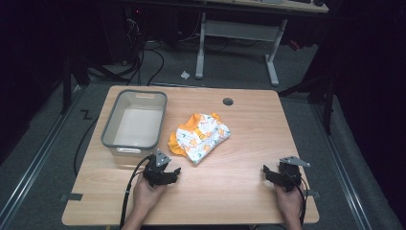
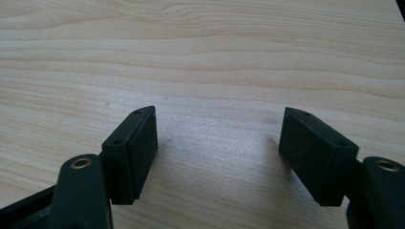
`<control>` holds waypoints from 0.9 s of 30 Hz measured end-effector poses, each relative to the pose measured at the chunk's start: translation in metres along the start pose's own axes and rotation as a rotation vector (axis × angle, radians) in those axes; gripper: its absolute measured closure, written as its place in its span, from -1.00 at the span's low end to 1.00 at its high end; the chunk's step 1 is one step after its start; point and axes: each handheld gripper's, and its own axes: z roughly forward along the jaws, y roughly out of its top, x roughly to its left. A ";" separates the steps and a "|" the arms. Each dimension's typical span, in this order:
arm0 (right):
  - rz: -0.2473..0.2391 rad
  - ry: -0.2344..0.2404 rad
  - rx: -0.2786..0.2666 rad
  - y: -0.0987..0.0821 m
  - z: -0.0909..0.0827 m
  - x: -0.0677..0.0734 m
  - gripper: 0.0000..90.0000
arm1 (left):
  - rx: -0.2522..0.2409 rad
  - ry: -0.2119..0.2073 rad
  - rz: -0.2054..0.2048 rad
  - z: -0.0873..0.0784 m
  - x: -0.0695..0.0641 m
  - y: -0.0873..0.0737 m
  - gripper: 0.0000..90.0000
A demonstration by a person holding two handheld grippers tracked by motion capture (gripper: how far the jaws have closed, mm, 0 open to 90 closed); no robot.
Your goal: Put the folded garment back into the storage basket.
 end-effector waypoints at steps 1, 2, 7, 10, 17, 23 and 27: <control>0.000 0.000 0.000 0.000 0.000 0.000 -0.34 | 0.000 0.000 0.000 0.000 0.000 0.000 -0.29; 0.000 0.000 0.000 0.000 0.000 0.000 -0.34 | 0.000 0.001 -0.001 0.000 0.000 0.000 -0.29; -0.001 0.000 0.000 0.000 0.000 0.000 -0.34 | 0.000 0.000 -0.001 0.000 0.000 0.000 -0.29; 0.000 0.000 0.000 0.000 0.000 0.000 -0.34 | -0.001 0.000 -0.003 0.000 0.000 0.000 -0.29; 0.001 0.000 0.001 0.000 0.000 0.000 -0.34 | 0.000 -0.003 -0.001 0.000 0.000 0.000 -0.30; -0.001 -0.001 0.003 0.000 0.000 0.000 -0.34 | 0.004 -0.002 0.000 0.000 -0.001 0.000 -0.35; -0.004 0.002 0.003 0.000 0.000 0.000 -0.34 | 0.006 -0.003 0.001 0.000 -0.002 0.000 -0.39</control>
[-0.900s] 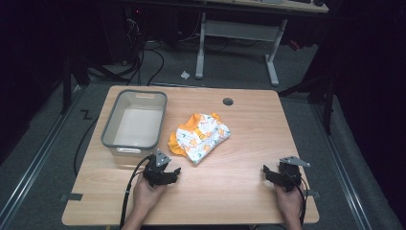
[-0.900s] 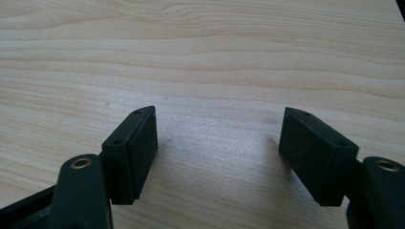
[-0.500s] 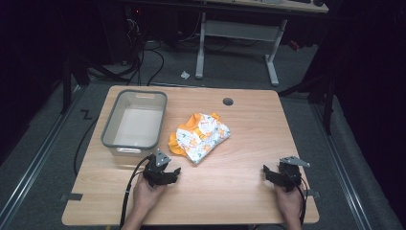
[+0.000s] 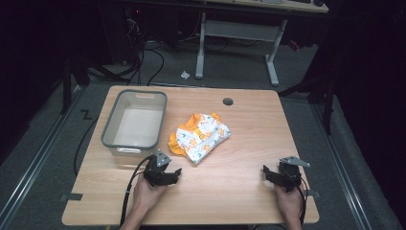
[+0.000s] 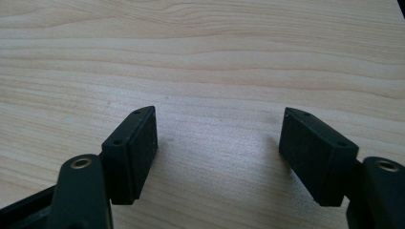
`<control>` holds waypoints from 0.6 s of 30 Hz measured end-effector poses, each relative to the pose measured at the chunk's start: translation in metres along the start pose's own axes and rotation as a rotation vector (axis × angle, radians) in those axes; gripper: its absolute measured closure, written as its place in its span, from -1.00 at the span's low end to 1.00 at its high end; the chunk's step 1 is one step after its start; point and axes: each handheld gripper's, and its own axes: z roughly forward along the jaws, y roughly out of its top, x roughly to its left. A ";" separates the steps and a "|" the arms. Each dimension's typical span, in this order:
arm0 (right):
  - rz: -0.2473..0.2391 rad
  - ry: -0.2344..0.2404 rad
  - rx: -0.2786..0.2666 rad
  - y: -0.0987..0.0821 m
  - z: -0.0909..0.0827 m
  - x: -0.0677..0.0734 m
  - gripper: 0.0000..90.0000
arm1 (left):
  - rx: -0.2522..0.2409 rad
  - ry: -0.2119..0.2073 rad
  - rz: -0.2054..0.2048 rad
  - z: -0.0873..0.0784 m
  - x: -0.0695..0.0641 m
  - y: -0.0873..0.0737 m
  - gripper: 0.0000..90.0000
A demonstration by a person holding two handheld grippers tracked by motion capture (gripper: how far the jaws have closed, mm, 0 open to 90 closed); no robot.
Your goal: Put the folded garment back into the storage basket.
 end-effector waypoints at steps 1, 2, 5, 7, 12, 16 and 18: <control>0.000 0.000 0.000 0.000 0.000 0.000 -0.34 | 0.001 0.002 -0.001 0.000 0.000 0.000 -0.39; -0.001 0.000 0.000 0.000 0.000 0.000 -0.34 | 0.000 0.001 -0.002 0.000 0.000 0.000 -0.39; -0.001 0.001 0.000 0.000 0.000 0.000 -0.34 | 0.000 0.001 -0.002 0.000 0.000 0.000 -0.39; -0.001 0.001 0.000 0.000 0.000 0.000 -0.34 | 0.003 0.003 -0.001 0.000 0.000 0.000 -0.38; -0.001 0.001 0.000 0.000 0.000 0.000 -0.34 | 0.001 0.009 -0.005 -0.001 -0.001 -0.001 -0.37; -0.002 0.001 0.000 0.000 0.000 0.000 -0.34 | 0.001 0.010 -0.004 -0.002 -0.001 -0.001 -0.38; -0.002 0.002 0.000 0.000 0.000 0.000 -0.34 | 0.001 0.011 -0.003 -0.002 -0.001 -0.001 -0.38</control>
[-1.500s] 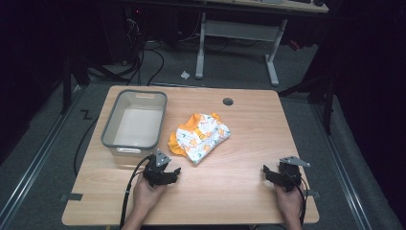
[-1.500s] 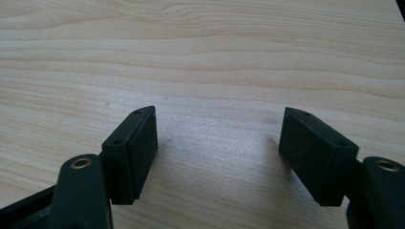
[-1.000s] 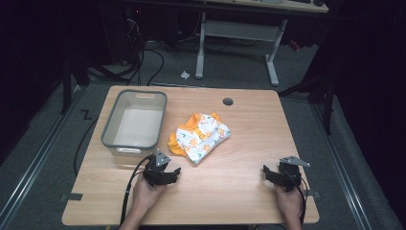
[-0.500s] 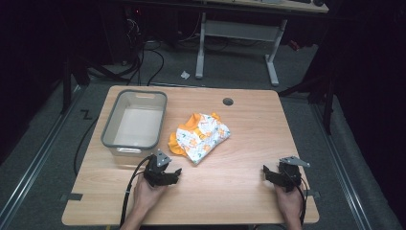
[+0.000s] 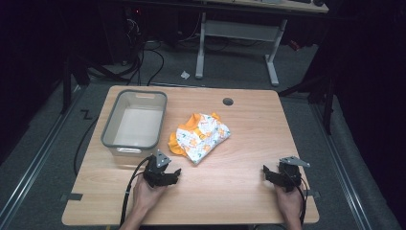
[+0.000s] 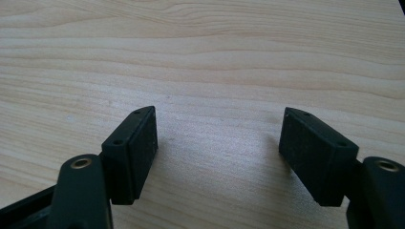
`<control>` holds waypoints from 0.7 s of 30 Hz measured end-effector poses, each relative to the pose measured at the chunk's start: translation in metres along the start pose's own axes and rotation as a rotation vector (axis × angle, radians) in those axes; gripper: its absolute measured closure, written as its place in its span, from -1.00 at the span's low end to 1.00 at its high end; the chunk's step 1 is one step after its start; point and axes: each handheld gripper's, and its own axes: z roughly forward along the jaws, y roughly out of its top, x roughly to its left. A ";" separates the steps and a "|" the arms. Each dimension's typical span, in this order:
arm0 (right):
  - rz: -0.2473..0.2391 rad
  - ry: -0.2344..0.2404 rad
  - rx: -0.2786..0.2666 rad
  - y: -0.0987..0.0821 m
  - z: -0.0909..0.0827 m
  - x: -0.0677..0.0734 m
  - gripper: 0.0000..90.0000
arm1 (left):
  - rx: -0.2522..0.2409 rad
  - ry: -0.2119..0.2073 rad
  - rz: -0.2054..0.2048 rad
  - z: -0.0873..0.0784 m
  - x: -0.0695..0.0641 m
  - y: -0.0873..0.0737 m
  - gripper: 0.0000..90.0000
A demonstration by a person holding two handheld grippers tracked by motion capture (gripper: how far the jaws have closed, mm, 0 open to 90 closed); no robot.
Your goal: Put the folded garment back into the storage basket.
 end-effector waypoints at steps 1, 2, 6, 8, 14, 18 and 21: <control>0.000 0.000 0.000 0.000 0.000 0.000 -0.34 | 0.000 0.002 0.001 0.000 0.000 0.000 -0.38; 0.001 -0.001 0.001 0.000 0.000 0.000 -0.34 | 0.002 0.003 0.003 0.000 0.000 0.000 -0.37; 0.001 0.000 -0.001 0.000 0.000 0.000 -0.34 | -0.001 0.004 0.007 -0.002 0.000 0.002 -0.37; 0.001 0.000 -0.001 0.000 0.000 0.000 -0.34 | -0.009 0.005 0.007 -0.004 -0.001 0.003 -0.36; 0.001 0.000 -0.001 0.000 0.000 0.000 -0.34 | -0.012 -0.032 -0.010 -0.010 -0.001 0.011 -0.33; 0.001 0.000 -0.001 0.000 0.000 0.000 -0.34 | -0.018 -0.047 -0.019 -0.013 -0.002 0.015 -0.33; 0.000 0.000 -0.001 0.000 0.000 0.000 -0.34 | -0.025 -0.060 -0.020 -0.016 -0.003 0.021 -0.34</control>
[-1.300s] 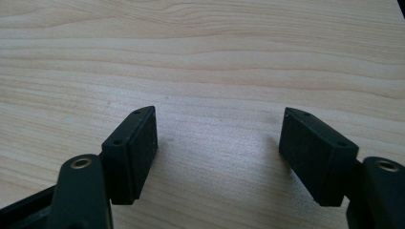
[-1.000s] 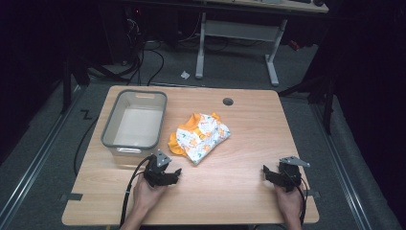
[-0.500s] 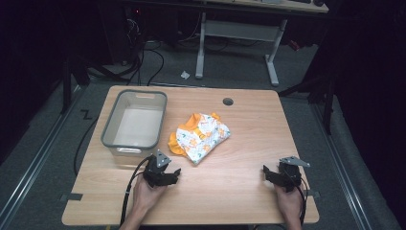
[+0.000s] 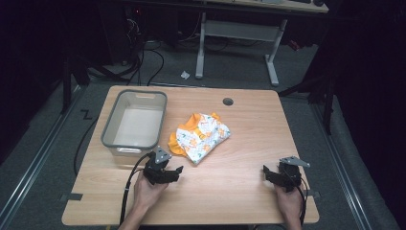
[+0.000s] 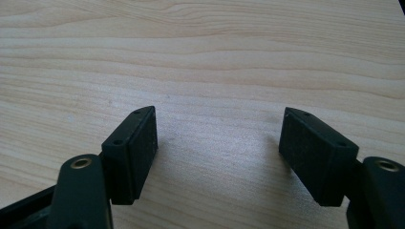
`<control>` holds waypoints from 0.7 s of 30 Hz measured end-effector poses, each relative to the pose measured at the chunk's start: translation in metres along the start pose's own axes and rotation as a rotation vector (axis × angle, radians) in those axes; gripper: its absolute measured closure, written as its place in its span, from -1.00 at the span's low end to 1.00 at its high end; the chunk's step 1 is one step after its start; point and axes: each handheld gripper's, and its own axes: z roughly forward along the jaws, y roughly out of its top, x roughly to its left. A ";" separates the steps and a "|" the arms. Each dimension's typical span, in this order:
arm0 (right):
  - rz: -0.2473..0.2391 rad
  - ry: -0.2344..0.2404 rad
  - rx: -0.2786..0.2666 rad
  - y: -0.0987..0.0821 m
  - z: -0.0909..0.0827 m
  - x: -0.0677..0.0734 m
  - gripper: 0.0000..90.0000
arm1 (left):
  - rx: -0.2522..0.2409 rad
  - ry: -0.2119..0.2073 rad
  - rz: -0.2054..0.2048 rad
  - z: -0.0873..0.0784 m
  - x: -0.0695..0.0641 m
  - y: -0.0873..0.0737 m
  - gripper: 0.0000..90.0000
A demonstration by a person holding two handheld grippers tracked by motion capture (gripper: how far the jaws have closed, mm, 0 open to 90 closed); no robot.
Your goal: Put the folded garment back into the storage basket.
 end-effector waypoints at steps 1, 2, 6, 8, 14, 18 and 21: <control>0.001 0.000 0.000 0.000 0.000 0.000 -0.34 | -0.010 0.002 -0.003 -0.001 0.000 0.001 -0.35; 0.001 0.000 0.000 0.000 0.000 0.000 -0.34 | -0.010 0.002 -0.003 -0.001 0.000 0.001 -0.36; -0.002 0.000 0.000 0.000 0.000 0.000 -0.34 | 0.001 -0.019 -0.010 0.000 -0.001 0.009 -0.37; 0.000 0.000 0.000 0.000 0.000 0.000 -0.34 | 0.003 -0.019 -0.007 0.000 -0.001 0.010 -0.38; 0.000 0.000 0.000 0.000 0.000 0.000 -0.34 | 0.008 -0.034 -0.004 0.001 -0.001 0.022 -0.42; -0.002 0.000 0.000 0.000 0.000 0.000 -0.34 | 0.011 -0.038 -0.004 0.005 0.000 0.033 -0.45; 0.000 0.000 0.000 0.000 0.000 0.000 -0.34 | 0.013 -0.036 -0.006 0.007 0.000 0.039 -0.47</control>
